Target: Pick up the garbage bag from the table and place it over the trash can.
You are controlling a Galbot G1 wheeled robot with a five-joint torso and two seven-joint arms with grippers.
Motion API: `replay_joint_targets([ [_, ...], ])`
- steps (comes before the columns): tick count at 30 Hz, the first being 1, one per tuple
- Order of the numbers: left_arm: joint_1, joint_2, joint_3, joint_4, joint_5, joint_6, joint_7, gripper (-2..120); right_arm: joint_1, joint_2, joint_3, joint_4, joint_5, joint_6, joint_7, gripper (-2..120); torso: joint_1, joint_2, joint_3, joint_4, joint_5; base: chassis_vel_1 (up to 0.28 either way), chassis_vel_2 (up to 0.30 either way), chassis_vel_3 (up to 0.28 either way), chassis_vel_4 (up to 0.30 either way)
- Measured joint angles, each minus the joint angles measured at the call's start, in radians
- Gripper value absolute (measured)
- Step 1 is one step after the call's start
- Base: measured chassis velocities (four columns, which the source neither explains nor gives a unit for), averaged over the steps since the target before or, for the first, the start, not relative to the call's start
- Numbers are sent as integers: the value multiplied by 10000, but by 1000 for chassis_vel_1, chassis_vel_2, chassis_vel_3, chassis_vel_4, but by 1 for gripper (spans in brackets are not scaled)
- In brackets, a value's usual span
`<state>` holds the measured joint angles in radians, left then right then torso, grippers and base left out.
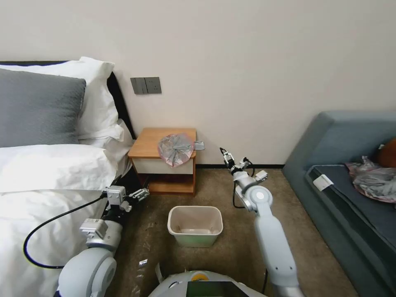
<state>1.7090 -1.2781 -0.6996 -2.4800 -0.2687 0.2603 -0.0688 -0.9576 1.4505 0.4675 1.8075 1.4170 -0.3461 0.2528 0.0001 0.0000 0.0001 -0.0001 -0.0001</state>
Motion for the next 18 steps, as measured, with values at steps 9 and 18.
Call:
replay_joint_targets([
  [9,39,-308,28,-76,-2,11,11,100,959,51,-323,-1521,458,-134,-477,100,0,0,0,0,1,0,0,0,0],
  [18,40,-408,28,-120,6,-1,64,100,1963,241,-454,-2737,1090,-384,-708,100,0,0,-1,-1,1,0,0,0,0],
])
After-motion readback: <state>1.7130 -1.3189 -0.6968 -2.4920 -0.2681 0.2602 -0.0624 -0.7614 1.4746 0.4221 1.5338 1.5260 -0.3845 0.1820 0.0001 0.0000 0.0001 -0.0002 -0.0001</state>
